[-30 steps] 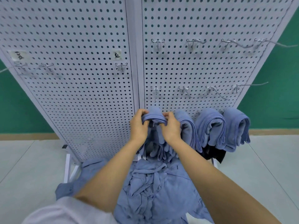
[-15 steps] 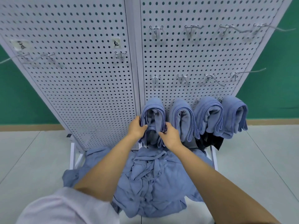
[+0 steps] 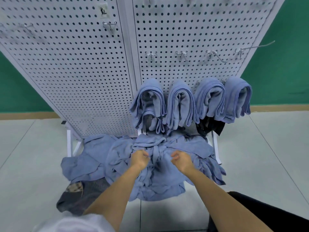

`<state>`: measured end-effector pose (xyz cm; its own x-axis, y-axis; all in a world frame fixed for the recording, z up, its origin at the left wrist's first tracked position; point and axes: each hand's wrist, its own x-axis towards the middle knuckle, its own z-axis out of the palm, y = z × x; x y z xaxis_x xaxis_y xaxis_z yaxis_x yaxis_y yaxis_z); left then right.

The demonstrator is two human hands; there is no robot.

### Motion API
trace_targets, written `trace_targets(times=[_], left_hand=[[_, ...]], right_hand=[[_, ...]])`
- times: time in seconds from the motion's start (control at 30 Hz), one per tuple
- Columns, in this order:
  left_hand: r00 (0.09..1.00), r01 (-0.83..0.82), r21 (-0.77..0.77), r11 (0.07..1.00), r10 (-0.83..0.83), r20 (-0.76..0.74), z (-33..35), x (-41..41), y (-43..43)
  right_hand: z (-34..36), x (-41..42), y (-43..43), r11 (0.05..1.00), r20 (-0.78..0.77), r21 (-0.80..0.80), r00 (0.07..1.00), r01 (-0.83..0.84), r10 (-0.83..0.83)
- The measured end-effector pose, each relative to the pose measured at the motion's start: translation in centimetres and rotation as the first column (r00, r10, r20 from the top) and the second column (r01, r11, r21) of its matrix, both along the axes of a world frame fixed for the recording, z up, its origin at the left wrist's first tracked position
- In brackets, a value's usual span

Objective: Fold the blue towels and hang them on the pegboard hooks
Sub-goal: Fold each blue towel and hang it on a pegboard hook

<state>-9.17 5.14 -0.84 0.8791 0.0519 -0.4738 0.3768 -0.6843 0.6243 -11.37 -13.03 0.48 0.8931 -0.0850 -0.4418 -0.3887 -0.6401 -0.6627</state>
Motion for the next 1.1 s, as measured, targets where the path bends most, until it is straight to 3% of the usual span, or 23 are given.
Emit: trace_targets(times=[0.17, 0.33, 0.5, 0.67, 0.8, 0.9, 0.97, 1.1], left_hand=[[0.998, 0.047, 0.063, 0.997, -0.049, 0.038, -3.0, 2.7, -0.2], [0.962, 0.127, 0.247, 0.961, -0.179, 0.205, -4.5, 6.7, -0.1], [0.923, 0.297, 0.438, 0.849, -0.372, 0.094, -6.2, 8.6, 0.1], [0.914, 0.299, 0.518, 0.801, -0.396, 0.085, -6.4, 7.9, 0.1], [0.897, 0.314, 0.443, 0.84, -0.415, 0.15, -5.5, 6.6, 1.0], [0.854, 0.379, 0.333, 0.863, -0.465, 0.232, -3.3, 5.2, 1.9], [0.83, 0.443, 0.265, 0.856, -0.504, 0.239, -1.2, 4.1, 2.1], [0.878, 0.446, -0.019, 0.895, -0.434, 0.201, 3.9, 2.0, 1.6]], right_hand=[[-3.1, 3.1, 1.1, 0.999, -0.029, 0.029, 0.999, 0.04, -0.039], [-4.7, 7.5, 1.6, 0.996, 0.022, 0.008, 0.996, 0.085, -0.085], [-6.5, 10.3, 2.8, 1.0, 0.004, -0.002, 1.0, 0.018, -0.018], [-7.1, 10.0, 3.3, 0.999, -0.04, -0.017, 0.998, -0.041, 0.04], [-6.1, 7.7, 3.3, 0.984, 0.018, -0.019, 0.984, -0.175, 0.175], [-4.0, 5.8, 2.9, 0.971, 0.143, 0.005, 0.961, -0.238, 0.235], [-1.5, 4.9, 2.7, 0.971, 0.254, 0.061, 0.944, -0.232, 0.21], [4.8, 3.4, 2.9, 0.936, 0.28, 0.295, 0.954, -0.191, 0.107]])
